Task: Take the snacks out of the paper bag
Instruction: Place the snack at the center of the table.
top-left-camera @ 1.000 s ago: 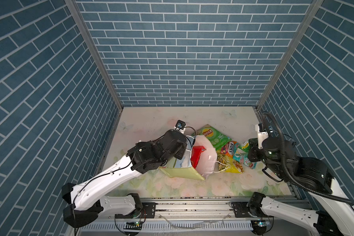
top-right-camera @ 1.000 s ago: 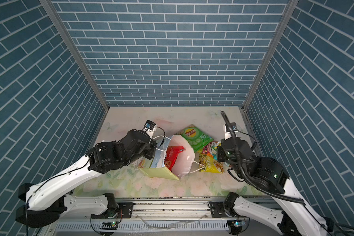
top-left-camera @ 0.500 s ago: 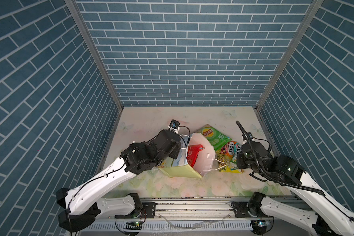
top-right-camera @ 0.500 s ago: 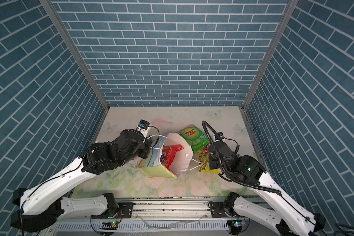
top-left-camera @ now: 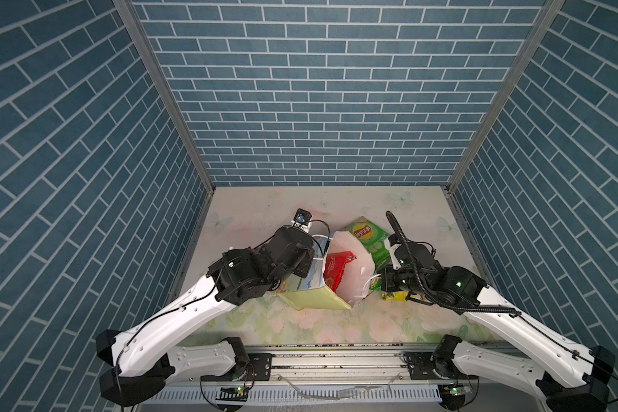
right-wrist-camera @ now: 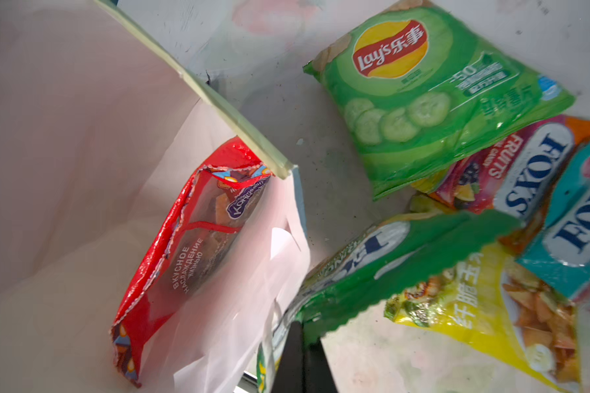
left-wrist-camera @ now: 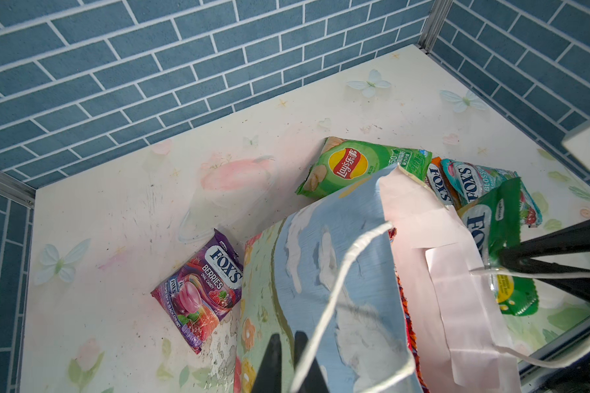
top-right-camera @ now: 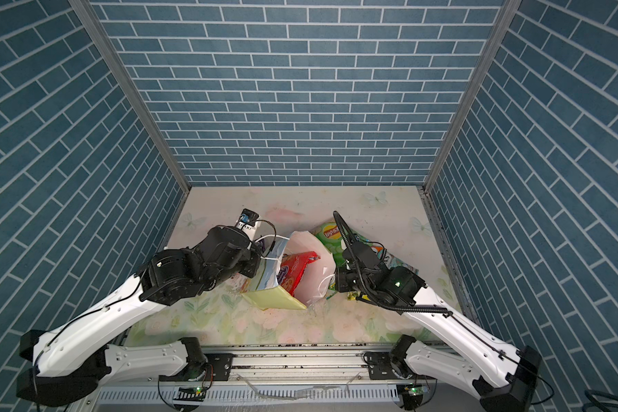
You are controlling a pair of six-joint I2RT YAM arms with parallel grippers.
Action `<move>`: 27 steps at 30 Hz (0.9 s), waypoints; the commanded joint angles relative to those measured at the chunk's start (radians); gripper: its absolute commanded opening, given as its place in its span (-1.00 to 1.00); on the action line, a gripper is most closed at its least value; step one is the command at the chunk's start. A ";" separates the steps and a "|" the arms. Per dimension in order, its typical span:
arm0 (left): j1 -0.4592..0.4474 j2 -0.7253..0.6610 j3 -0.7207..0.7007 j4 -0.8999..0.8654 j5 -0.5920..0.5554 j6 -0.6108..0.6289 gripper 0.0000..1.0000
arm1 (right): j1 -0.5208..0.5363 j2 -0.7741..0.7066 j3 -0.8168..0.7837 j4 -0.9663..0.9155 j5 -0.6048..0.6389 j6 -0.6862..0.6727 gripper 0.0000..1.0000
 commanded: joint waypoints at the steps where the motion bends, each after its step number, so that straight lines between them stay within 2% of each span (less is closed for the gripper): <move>1: 0.008 0.001 0.016 -0.032 -0.009 0.010 -0.78 | -0.011 0.025 -0.021 0.131 -0.081 0.059 -1.00; 7: 0.007 0.011 0.016 -0.030 -0.010 0.017 -0.78 | -0.044 0.073 -0.072 0.233 -0.176 0.088 -1.00; 21: 0.019 -0.017 -0.002 -0.031 -0.033 0.017 -0.77 | -0.083 0.121 0.001 0.146 -0.147 0.076 -1.00; 25: 0.035 -0.036 -0.016 -0.037 -0.048 0.005 -0.75 | -0.088 0.112 0.032 0.123 -0.144 0.063 -0.75; 27: 0.044 -0.041 -0.022 -0.042 -0.047 0.000 -0.75 | -0.090 0.108 0.050 0.113 -0.125 0.054 -0.70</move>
